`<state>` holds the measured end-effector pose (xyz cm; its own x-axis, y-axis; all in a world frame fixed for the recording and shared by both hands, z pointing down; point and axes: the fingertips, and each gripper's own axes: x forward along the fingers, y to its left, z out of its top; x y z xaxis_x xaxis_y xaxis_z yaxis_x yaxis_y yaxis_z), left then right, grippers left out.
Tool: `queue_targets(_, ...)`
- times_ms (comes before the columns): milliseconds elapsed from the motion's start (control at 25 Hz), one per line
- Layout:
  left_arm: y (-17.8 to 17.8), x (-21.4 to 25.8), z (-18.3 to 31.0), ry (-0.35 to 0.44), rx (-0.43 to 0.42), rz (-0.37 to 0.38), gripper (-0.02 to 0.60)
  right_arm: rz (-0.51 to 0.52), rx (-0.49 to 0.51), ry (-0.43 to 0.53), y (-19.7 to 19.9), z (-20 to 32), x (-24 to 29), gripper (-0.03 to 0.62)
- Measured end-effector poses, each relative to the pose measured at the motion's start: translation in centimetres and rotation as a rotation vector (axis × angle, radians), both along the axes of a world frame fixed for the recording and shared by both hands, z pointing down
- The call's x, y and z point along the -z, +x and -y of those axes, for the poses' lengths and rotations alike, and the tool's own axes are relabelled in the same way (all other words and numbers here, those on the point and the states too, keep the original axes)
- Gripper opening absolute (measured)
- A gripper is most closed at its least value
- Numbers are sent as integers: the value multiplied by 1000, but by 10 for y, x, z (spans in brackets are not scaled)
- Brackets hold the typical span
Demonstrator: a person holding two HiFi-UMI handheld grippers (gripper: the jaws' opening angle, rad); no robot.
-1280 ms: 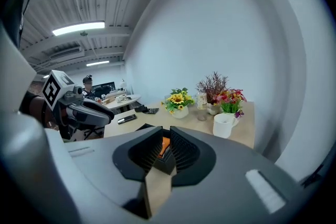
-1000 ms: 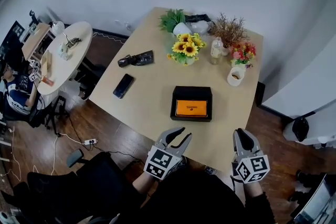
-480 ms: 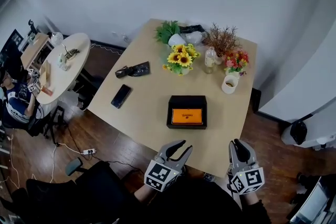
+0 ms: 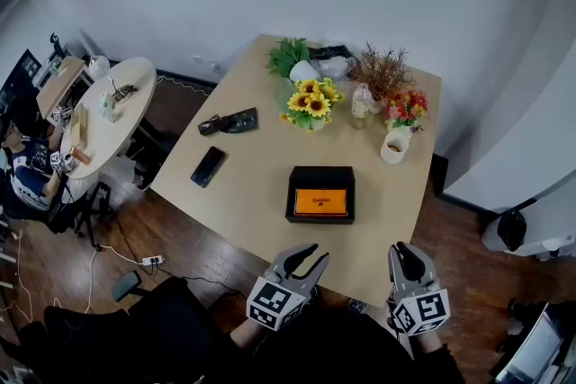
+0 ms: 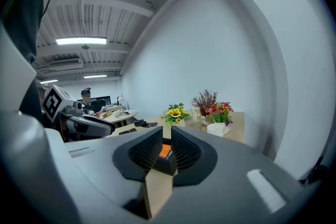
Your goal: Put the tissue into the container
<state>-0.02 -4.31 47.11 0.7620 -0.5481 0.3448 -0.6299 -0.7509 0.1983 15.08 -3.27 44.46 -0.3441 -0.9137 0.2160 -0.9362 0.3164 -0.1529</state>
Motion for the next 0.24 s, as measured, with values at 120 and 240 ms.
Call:
queue_targets(120,2,-1,0,14,-7,3,94,0,1,0,1,1,-2,44)
queue_targets(240,3,-2,1,18,-5,2,94,-2,4,2,1,2,-3,44)
